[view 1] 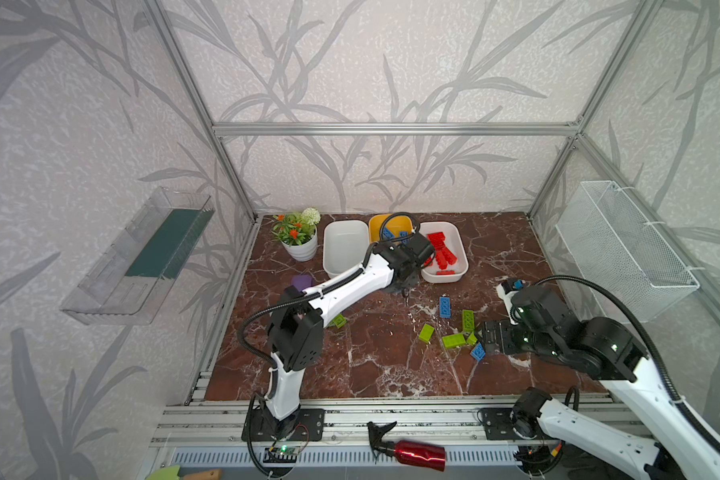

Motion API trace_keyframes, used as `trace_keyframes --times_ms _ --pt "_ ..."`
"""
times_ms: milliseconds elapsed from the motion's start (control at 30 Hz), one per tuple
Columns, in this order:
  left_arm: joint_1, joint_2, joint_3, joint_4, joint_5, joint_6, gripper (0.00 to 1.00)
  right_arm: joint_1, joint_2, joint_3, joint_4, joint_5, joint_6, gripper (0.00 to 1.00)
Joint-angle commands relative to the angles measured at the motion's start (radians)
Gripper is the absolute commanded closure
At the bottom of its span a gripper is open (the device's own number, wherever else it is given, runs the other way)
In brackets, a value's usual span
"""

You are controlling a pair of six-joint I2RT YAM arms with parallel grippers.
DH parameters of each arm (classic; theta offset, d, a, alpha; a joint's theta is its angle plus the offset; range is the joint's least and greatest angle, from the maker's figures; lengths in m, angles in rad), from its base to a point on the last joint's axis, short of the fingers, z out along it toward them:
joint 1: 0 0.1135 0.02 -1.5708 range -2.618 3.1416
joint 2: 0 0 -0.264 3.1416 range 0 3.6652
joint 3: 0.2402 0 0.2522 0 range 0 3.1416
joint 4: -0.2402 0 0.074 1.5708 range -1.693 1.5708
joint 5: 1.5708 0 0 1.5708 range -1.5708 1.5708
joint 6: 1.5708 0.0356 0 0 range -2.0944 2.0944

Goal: Sort the legos into containers by color
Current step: 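Move the left gripper back while the right gripper approaches the blue bricks, then grasp a blue brick with the right gripper while the left gripper moves toward the scoops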

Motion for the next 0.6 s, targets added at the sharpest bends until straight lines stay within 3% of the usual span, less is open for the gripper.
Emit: trace_keyframes --times_ms 0,200,333,400,500,567 --pt "0.065 0.121 0.183 -0.108 -0.035 0.139 0.72 -0.004 0.057 0.022 0.079 0.020 -0.035 0.01" --pt "0.168 0.374 0.569 -0.179 0.052 0.206 0.72 -0.041 0.129 0.063 0.113 0.045 -0.075 0.01" --pt "0.217 0.484 0.706 -0.132 0.158 0.224 0.69 -0.133 0.168 0.082 0.130 0.009 -0.105 0.01" --pt "0.242 0.510 0.708 -0.069 0.215 0.215 0.57 -0.179 0.187 0.086 0.143 -0.022 -0.114 0.01" --pt "0.265 0.532 0.713 -0.015 0.268 0.193 0.27 -0.228 0.216 0.096 0.153 -0.039 -0.127 0.01" --pt "0.273 0.539 0.723 0.002 0.280 0.190 0.19 -0.253 0.240 0.103 0.165 -0.053 -0.130 0.01"
